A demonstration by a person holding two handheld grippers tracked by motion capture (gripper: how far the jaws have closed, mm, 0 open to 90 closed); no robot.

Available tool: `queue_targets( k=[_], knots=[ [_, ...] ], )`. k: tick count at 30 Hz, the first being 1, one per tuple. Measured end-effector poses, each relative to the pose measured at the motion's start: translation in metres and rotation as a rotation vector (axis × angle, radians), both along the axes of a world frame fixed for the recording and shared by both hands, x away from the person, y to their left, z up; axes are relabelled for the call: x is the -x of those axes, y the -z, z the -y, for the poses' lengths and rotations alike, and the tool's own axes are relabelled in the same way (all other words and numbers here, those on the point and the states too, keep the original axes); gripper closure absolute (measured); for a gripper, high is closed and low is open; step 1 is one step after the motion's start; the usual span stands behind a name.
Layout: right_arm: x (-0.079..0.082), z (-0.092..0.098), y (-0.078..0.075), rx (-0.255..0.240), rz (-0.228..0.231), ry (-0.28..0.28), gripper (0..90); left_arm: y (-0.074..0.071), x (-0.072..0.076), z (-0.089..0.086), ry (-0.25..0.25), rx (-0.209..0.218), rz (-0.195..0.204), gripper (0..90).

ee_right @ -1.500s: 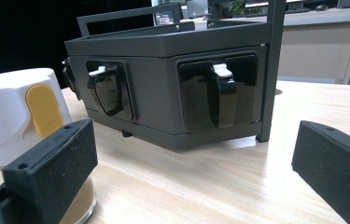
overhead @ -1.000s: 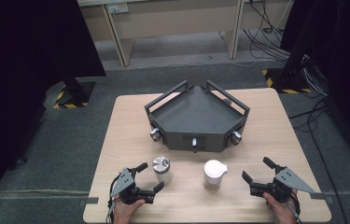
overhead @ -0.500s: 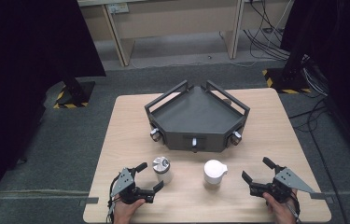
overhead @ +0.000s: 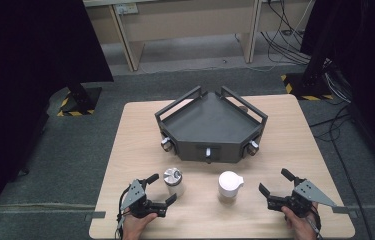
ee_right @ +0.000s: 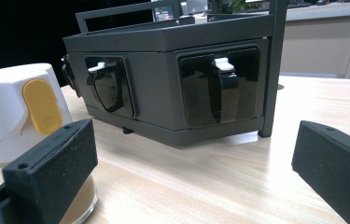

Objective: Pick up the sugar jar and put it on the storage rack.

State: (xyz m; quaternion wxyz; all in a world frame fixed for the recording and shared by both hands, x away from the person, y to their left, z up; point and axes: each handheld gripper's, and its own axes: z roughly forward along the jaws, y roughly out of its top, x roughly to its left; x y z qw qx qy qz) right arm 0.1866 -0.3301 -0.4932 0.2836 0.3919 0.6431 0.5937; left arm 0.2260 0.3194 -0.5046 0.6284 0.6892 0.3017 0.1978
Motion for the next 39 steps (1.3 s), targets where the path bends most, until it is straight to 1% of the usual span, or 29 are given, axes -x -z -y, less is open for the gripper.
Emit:
queue_targets(
  k=[1,4,8,10,15,19,23,30,37,39],
  knots=[
    [0.000,0.000,0.000,0.000,0.001,-0.001,0.3,0.000,-0.001,0.000,0.003,-0.005,0.001,0.0],
    [0.000,0.000,0.000,-0.001,0.000,0.000,0.3,-0.001,-0.004,0.001,0.000,0.000,-0.008,0.0],
    [0.000,0.001,0.000,-0.003,-0.002,0.002,0.3,-0.003,-0.007,0.003,-0.001,-0.014,-0.001,0.0],
    [-0.001,0.000,0.001,-0.002,-0.003,0.003,0.3,-0.006,-0.008,0.004,-0.005,-0.029,-0.009,0.0],
    [-0.001,0.000,0.001,-0.001,-0.004,0.005,0.3,-0.008,-0.011,0.007,-0.006,-0.041,-0.010,0.1],
    [-0.001,-0.001,0.001,0.000,-0.007,0.005,0.3,-0.008,-0.013,0.009,-0.006,-0.041,-0.009,0.2],
    [-0.002,-0.001,0.001,0.000,-0.007,0.004,0.3,-0.008,-0.016,0.013,-0.001,-0.056,-0.013,0.3],
    [-0.002,-0.001,0.001,0.000,-0.006,0.006,0.3,-0.009,-0.020,0.016,0.006,-0.068,-0.023,0.8],
    [-0.002,-0.001,0.001,-0.001,-0.007,0.006,0.3,-0.011,-0.025,0.017,-0.004,-0.060,-0.018,3.1],
    [-0.002,-0.001,0.001,-0.001,-0.007,0.007,0.3,-0.012,-0.026,0.018,-0.003,-0.065,-0.015,3.7]
  ],
)
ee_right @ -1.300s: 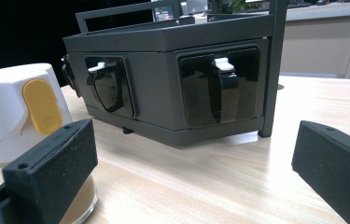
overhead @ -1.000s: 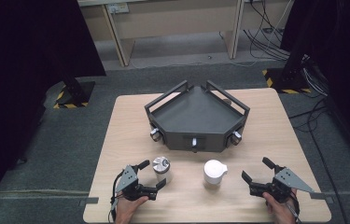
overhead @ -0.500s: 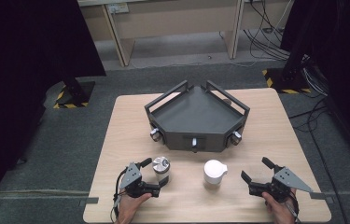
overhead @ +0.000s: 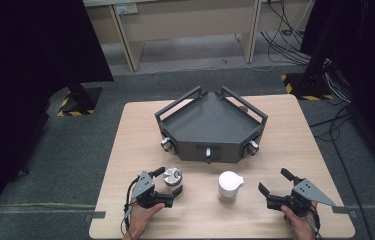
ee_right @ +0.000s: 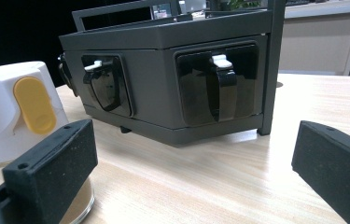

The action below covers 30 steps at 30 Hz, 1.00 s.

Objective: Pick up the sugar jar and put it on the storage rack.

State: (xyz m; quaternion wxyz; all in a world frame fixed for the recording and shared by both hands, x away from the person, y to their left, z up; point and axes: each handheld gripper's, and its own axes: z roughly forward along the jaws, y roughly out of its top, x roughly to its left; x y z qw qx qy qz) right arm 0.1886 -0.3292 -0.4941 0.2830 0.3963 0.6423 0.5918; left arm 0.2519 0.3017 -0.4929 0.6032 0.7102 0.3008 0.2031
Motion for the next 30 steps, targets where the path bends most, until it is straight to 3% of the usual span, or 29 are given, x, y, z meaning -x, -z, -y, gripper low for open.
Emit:
queue_targets(
  k=[16,30],
  knots=[
    [-0.0001,0.0004,0.0003,-0.002,0.002,-0.002,0.3,0.0002,-0.0082,0.0085,0.020,-0.035,-0.016,8.3],
    [-0.0001,0.0007,0.0001,-0.005,0.002,-0.002,0.3,-0.0014,-0.0097,0.0076,0.009,-0.058,-0.027,21.7]
  ],
)
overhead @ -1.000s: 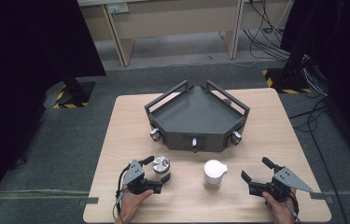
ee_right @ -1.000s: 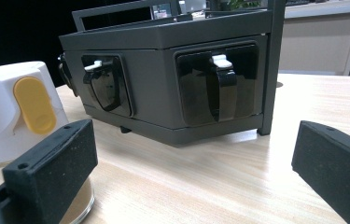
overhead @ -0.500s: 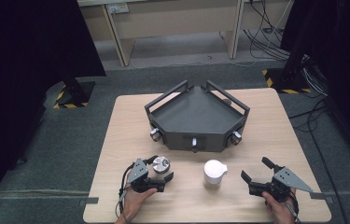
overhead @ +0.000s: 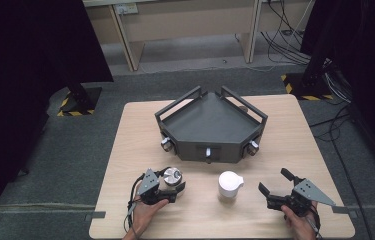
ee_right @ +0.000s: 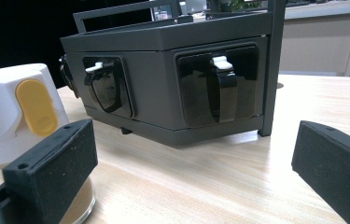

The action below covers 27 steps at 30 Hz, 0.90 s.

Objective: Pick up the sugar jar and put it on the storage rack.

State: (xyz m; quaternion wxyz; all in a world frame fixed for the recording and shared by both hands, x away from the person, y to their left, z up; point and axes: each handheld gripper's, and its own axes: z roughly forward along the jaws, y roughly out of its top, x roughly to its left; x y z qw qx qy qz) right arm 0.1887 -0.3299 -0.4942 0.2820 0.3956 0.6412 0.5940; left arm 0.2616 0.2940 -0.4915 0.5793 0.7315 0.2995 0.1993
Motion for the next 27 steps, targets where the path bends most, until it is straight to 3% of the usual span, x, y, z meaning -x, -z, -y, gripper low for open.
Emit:
queue_targets(
  k=[9,16,23,27],
  knots=[
    [0.0001,0.0003,0.0000,-0.003,-0.001,0.001,0.3,-0.0023,0.0014,0.0016,0.010,-0.022,0.004,30.4],
    [0.0000,0.0004,0.0000,-0.003,0.000,0.000,0.3,-0.0026,0.0034,0.0032,0.000,-0.025,0.008,31.0],
    [-0.0002,0.0006,0.0000,-0.004,-0.001,-0.001,0.3,0.0001,0.0022,0.0018,-0.006,0.004,0.006,31.1],
    [-0.0003,0.0005,0.0000,-0.003,-0.001,-0.001,0.3,-0.0027,0.0028,-0.0001,-0.002,0.024,0.031,31.2]
  ],
)
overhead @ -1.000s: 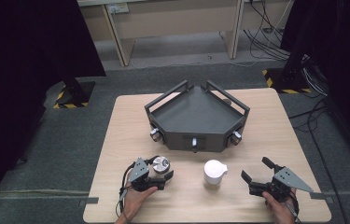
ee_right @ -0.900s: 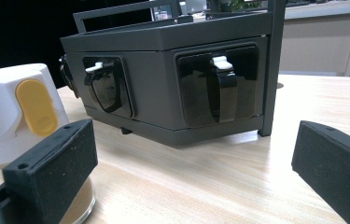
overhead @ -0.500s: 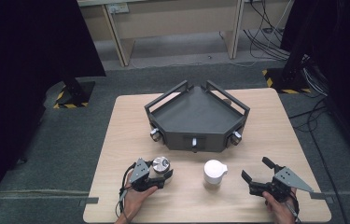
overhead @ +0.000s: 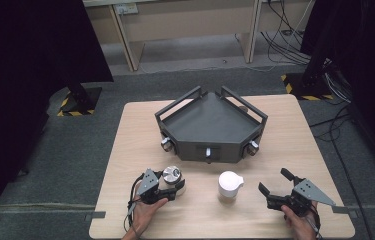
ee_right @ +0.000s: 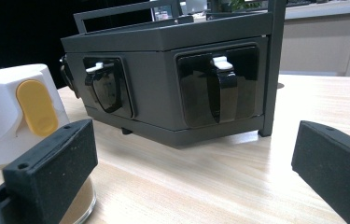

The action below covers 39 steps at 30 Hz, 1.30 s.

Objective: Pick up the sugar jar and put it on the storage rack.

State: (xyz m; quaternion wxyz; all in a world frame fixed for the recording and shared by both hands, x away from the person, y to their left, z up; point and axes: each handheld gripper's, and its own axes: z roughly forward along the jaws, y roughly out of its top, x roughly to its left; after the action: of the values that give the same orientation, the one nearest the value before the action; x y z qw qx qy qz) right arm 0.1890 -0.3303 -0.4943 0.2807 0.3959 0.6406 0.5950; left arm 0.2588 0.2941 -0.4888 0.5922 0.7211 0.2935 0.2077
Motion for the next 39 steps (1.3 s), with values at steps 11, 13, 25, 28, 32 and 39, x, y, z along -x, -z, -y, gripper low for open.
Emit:
queue_targets(
  k=[11,13,25,28,32,39],
  knots=[
    [0.000,0.000,0.000,0.003,0.003,0.000,0.3,-0.006,0.000,-0.001,0.000,0.003,-0.009,31.2],
    [0.000,0.000,0.000,0.003,0.003,0.000,0.3,-0.006,0.000,-0.001,0.000,0.005,-0.009,31.1],
    [0.000,0.000,0.000,0.001,0.000,0.003,0.3,-0.015,-0.005,0.001,0.030,0.006,-0.013,31.1],
    [0.000,-0.001,0.000,0.003,0.001,0.002,0.3,-0.019,-0.007,0.001,0.031,0.015,-0.012,31.1],
    [0.001,0.000,0.000,0.001,-0.001,0.004,0.3,-0.023,-0.008,0.001,0.032,0.015,-0.007,31.1],
    [0.000,0.000,0.000,0.002,-0.001,0.004,0.3,-0.039,-0.016,-0.001,0.047,0.006,0.001,31.1]
  ],
)
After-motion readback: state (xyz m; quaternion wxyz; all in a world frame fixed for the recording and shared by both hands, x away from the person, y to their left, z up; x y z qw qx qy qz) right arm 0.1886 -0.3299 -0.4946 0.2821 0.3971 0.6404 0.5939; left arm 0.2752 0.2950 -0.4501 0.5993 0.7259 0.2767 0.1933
